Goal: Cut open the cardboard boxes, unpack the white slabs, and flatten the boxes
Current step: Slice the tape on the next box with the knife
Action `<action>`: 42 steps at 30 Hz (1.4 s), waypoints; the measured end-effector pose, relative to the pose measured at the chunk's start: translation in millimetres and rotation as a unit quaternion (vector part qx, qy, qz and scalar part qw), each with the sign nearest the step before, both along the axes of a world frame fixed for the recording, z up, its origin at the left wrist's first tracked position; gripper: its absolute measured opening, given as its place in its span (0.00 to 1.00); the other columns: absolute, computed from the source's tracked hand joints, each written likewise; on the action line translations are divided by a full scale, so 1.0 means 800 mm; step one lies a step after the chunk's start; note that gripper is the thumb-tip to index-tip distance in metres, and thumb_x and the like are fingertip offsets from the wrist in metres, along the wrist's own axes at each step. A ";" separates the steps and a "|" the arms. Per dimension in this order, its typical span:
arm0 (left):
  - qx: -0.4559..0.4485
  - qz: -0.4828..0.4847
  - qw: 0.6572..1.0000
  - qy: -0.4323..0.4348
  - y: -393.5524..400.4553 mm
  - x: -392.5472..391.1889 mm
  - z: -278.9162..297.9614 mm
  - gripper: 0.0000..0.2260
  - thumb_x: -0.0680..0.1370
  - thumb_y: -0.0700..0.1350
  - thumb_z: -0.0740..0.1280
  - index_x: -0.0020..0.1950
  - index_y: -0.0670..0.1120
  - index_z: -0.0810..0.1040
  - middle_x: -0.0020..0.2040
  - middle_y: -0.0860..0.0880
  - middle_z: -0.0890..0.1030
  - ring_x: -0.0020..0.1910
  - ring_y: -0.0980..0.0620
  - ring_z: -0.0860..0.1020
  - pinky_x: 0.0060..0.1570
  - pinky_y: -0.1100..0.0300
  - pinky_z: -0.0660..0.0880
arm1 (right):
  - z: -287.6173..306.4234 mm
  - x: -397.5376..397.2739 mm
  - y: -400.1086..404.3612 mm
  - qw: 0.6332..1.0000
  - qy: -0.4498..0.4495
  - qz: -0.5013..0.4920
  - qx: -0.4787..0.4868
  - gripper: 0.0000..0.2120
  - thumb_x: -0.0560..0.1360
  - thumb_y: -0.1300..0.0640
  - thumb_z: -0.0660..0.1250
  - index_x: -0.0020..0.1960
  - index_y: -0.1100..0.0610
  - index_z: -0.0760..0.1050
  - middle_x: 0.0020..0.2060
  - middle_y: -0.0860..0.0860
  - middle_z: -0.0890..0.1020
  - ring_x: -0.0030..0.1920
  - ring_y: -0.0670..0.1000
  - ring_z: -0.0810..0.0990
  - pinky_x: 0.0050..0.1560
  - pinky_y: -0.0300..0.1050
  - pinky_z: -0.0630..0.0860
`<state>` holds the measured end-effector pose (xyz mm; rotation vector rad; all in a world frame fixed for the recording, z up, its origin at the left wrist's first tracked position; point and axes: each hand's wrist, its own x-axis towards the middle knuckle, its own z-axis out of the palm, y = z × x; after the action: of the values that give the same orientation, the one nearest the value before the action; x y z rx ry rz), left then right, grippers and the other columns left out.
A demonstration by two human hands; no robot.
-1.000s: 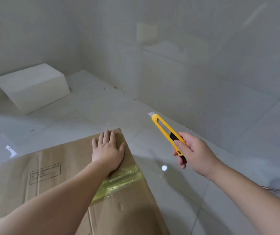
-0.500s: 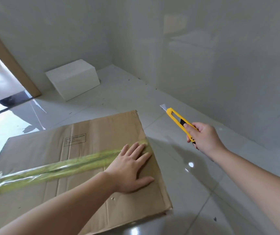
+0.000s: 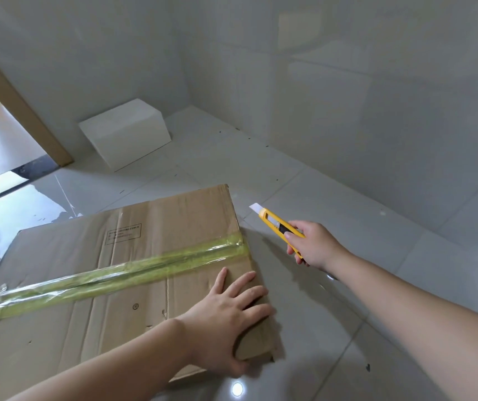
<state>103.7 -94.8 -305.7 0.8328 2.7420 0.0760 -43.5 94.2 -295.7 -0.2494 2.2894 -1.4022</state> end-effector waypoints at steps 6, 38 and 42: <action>0.026 0.041 0.999 0.006 -0.062 0.012 0.002 0.34 0.73 0.72 0.55 0.75 0.59 0.54 0.78 0.52 0.47 0.76 0.54 0.37 0.70 0.44 0.30 | -0.013 0.004 -0.042 0.998 -0.038 0.005 -0.053 0.11 0.80 0.57 0.58 0.54 0.47 0.77 0.31 0.53 0.77 0.26 0.51 0.70 0.25 0.39 0.65; 0.008 0.328 0.941 0.080 -0.115 -0.026 -0.019 0.33 0.76 0.67 0.42 0.78 0.53 0.47 0.78 0.53 0.44 0.75 0.55 0.36 0.74 0.49 0.36 | -0.037 -0.015 -0.054 0.991 -0.098 0.027 -0.089 0.14 0.80 0.56 0.63 0.65 0.53 0.75 0.31 0.54 0.75 0.21 0.50 0.70 0.23 0.36 0.67; 0.014 0.330 0.941 0.076 -0.116 -0.023 -0.020 0.34 0.76 0.68 0.42 0.78 0.54 0.47 0.78 0.54 0.44 0.75 0.56 0.36 0.74 0.47 0.37 | -0.036 -0.014 -0.045 0.991 -0.101 0.042 -0.070 0.15 0.79 0.56 0.64 0.66 0.54 0.75 0.31 0.55 0.76 0.22 0.50 0.70 0.23 0.37 0.68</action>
<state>85.6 -187.2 -321.7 -0.1167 3.0447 0.1891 -54.8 58.3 -324.2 -0.2332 1.9980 -1.4753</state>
